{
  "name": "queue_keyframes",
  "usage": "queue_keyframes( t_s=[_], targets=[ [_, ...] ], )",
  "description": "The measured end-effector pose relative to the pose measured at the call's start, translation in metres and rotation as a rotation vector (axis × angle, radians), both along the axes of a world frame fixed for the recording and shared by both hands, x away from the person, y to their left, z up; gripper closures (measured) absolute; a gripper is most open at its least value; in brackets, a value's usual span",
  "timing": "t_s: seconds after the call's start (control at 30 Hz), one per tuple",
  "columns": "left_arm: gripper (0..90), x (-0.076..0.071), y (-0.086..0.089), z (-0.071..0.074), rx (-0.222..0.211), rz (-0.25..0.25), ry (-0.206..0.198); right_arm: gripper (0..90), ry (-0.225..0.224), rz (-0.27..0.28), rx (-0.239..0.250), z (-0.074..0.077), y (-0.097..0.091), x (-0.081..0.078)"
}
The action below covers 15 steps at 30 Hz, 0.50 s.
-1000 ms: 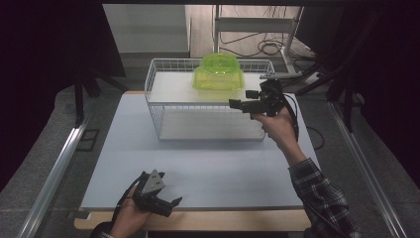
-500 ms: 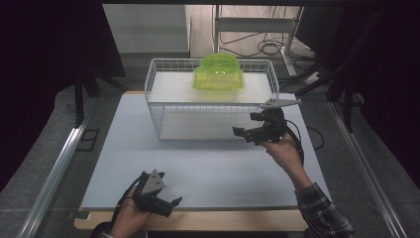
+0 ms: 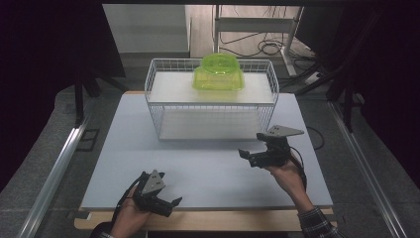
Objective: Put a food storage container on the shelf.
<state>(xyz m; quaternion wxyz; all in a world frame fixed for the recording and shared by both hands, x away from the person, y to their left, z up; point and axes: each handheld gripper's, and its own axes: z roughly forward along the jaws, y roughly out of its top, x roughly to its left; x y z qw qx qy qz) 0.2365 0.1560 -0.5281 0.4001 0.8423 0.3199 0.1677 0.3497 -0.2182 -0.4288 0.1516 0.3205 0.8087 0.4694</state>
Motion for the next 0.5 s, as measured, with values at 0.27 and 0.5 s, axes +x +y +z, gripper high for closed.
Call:
queue_keyframes(
  t_s=[0.27,0.5],
  targets=[
    [0.2,0.0,0.002,0.001,-0.018,0.002,-0.004,1.9,0.007,0.0,-0.047,-0.029,-0.003,-0.016],
    [0.2,-0.001,0.001,0.001,-0.013,0.001,-0.006,1.0,0.047,0.016,-0.112,-0.057,-0.004,-0.029]
  ],
)
